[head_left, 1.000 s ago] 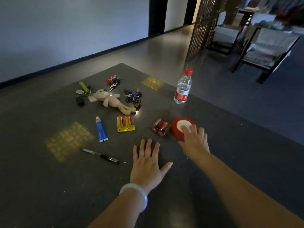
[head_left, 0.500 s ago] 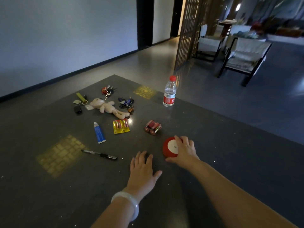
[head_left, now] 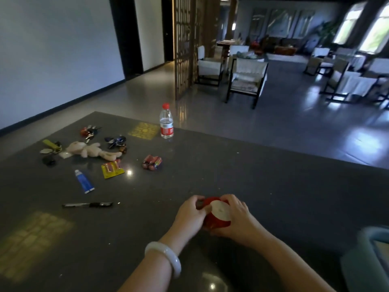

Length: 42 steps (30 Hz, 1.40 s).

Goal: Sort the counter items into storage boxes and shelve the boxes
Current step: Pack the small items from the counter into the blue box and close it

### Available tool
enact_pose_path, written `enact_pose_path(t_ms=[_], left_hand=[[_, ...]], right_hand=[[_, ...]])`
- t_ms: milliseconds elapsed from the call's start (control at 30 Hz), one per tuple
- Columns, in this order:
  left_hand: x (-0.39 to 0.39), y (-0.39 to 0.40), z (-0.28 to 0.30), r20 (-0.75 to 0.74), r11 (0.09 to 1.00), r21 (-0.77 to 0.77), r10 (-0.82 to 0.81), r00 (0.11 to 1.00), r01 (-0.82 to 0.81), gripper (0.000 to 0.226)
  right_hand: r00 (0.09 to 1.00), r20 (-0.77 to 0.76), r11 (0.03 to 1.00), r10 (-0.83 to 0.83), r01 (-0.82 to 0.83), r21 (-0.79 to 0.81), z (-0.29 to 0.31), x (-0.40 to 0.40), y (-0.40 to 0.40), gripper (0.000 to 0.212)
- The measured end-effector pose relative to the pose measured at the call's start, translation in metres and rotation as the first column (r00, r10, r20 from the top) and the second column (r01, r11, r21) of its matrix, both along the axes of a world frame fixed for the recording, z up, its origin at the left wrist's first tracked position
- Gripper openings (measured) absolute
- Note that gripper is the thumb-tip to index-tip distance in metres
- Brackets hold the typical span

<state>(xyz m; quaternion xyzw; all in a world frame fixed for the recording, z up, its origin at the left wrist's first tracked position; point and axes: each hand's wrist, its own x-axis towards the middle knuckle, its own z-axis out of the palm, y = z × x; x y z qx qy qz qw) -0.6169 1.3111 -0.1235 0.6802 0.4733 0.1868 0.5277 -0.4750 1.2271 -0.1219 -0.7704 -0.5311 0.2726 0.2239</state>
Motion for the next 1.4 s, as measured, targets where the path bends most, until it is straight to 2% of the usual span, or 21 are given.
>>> enact_pose_path(t_ms=[133,233,333,500,633,767,867,967,1133,1267,1400], left_hand=[[0.033,-0.042,0.025,0.084,0.999,-0.029,-0.036,0.996,0.039,0.024],[0.065,-0.076,0.046,0.126,0.997,-0.019,-0.072,0.989,0.075,0.025],[0.099,-0.115,0.065,0.121,0.991,0.014,-0.137,0.983,0.136,0.028],[0.151,-0.182,0.082,0.187,0.966,0.004,-0.256,0.948,0.260,0.027],[0.177,-0.225,0.079,0.338,0.948,-0.149,-0.220,0.915,0.282,0.021],[0.187,-0.250,0.049,0.293,0.960,-0.084,-0.233,0.927,0.267,0.018],[0.188,-0.266,0.029,0.262,0.957,-0.061,-0.258,0.930,0.283,0.013],[0.189,-0.284,0.019,0.311,0.962,-0.101,-0.211,0.927,0.252,0.017],[0.188,-0.297,0.008,0.363,0.977,-0.122,-0.118,0.924,0.173,0.033],[0.187,-0.299,0.005,0.389,0.976,-0.124,-0.118,0.914,0.179,0.036],[0.186,-0.299,0.002,0.396,0.978,-0.112,-0.119,0.911,0.177,0.044]], right_hand=[[0.997,0.066,0.997,-0.037,0.032,0.077,0.025,0.026,-0.058,0.086],[0.973,0.228,0.984,-0.026,-0.016,0.179,0.043,0.049,-0.111,0.085],[0.929,0.363,0.969,-0.067,-0.027,0.247,0.059,0.075,-0.169,0.073],[0.892,0.408,0.944,-0.196,0.059,0.325,0.081,0.115,-0.253,0.064],[0.865,0.344,0.868,-0.364,0.181,0.462,0.082,0.129,-0.303,0.059],[0.836,0.207,0.812,-0.508,0.385,0.440,0.076,0.136,-0.335,0.051],[0.850,0.088,0.817,-0.520,0.463,0.344,0.069,0.139,-0.350,0.051],[0.860,-0.047,0.823,-0.508,0.501,0.267,0.064,0.136,-0.356,0.048],[0.879,-0.047,0.857,-0.475,0.474,0.204,0.055,0.117,-0.355,0.035],[0.845,-0.074,0.826,-0.530,0.534,0.182,0.051,0.108,-0.350,0.021],[0.822,-0.137,0.807,-0.552,0.569,0.160,0.049,0.103,-0.342,0.021]])
